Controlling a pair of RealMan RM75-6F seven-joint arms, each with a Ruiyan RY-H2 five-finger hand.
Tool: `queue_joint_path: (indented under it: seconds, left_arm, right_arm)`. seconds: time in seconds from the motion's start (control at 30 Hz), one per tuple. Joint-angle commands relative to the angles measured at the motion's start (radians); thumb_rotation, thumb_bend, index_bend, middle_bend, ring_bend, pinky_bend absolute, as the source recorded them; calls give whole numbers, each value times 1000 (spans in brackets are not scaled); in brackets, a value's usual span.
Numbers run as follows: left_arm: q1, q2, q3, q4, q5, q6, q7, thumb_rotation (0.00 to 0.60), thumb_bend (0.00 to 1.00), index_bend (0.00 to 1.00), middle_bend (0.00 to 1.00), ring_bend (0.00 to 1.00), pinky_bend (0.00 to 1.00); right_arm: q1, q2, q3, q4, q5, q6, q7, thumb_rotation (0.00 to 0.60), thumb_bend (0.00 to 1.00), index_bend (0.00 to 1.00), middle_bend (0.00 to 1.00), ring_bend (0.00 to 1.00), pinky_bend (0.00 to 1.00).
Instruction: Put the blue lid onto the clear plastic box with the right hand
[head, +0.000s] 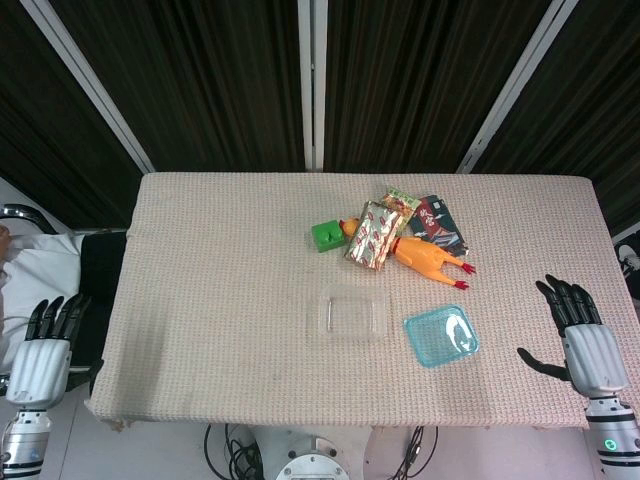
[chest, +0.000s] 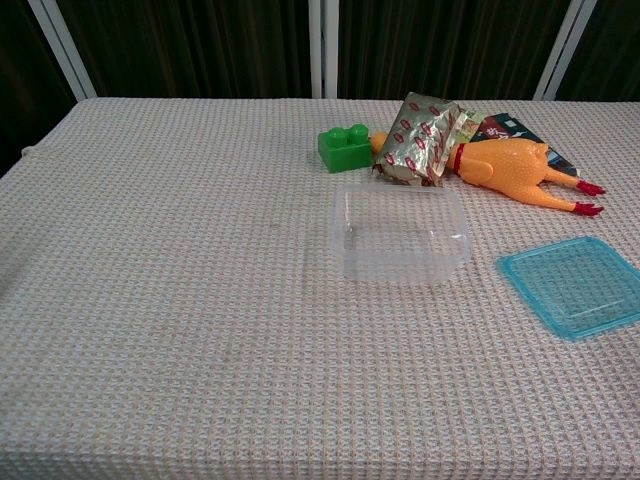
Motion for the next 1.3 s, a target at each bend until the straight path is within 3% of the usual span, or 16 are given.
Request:
queue_joint_path:
  seconds: [0.03, 0.33, 0.43, 0.57, 0.83, 1.03, 1.3]
  left_arm:
    - [1, 0, 0, 0, -1, -1, -1, 600, 142, 65, 55, 0, 0]
    - [6, -2, 1, 7, 3, 6, -11, 600, 142, 66, 55, 0, 0]
    - [8, -4, 2, 11, 4, 6, -18, 600, 142, 66, 55, 0, 0]
    - [9, -7, 5, 12, 6, 3, -20, 600, 142, 66, 55, 0, 0]
    - [10, -1, 4, -1, 0, -3, -13, 600, 142, 66, 55, 0, 0]
    - [12, 1, 5, -11, 1, -4, 0, 600, 142, 66, 54, 0, 0]
    - [13, 0, 6, -18, -9, -13, 12, 600, 142, 66, 54, 0, 0]
  right_arm:
    - [3, 0, -1, -2, -3, -4, -4, 600, 83, 0, 30, 0, 0]
    - [13, 10, -13, -19, -17, -28, -20, 600, 85, 0, 30, 0, 0]
    - [46, 28, -30, -41, -18, -108, -37, 600, 84, 0, 43, 0, 0]
    - [137, 47, -47, -67, 1, -301, -64, 600, 72, 0, 60, 0, 0]
    - [298, 5, -49, -40, 62, -592, -208, 600, 26, 0, 38, 0, 0]
    - [380, -56, -44, 32, 88, -704, -277, 600, 26, 0, 43, 0, 0]
    - [422, -133, -43, 119, 106, -738, -270, 600, 26, 0, 56, 0, 0]
